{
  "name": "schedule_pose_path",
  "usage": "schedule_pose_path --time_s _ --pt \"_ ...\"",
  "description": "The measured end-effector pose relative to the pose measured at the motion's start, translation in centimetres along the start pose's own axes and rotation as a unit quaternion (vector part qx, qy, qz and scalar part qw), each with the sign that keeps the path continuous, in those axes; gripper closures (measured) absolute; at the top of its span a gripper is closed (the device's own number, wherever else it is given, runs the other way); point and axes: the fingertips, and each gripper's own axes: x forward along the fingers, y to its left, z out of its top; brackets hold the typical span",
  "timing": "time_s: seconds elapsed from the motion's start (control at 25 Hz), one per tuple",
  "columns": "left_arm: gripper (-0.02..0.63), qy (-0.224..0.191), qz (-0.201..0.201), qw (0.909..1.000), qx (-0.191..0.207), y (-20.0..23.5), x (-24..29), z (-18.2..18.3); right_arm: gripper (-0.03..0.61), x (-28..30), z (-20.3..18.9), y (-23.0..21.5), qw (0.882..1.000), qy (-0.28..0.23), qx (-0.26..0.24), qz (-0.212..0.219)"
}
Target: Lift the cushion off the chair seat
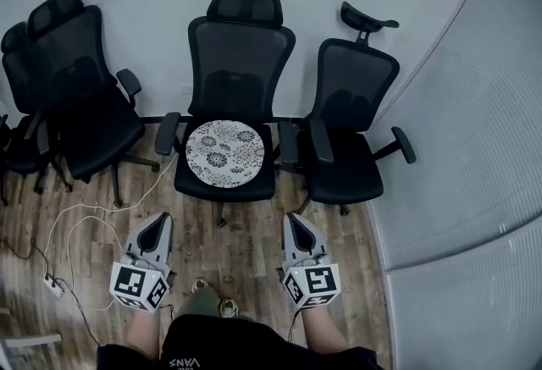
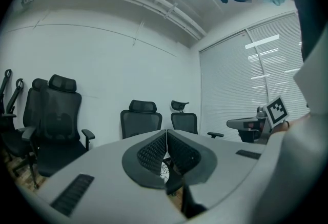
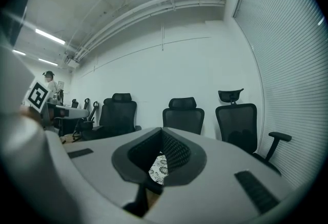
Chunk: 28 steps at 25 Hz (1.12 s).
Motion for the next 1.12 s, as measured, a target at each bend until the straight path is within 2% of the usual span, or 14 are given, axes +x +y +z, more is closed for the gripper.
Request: schedule_pose_path --time_s 0.44,1.12 --pt "0.598 -0.001 -0.021 0.9998 0.002 3.2 6.2 1.6 0.561 5.9 0.9 -1.6 1.0 0.0 0.009 -0.018" --pt "0.598 -0.008 -0.048 0.9988 0.004 11.9 13.4 3.5 0.561 15.4 2.6 -1.8 0.998 -0.008 0.009 -0.061"
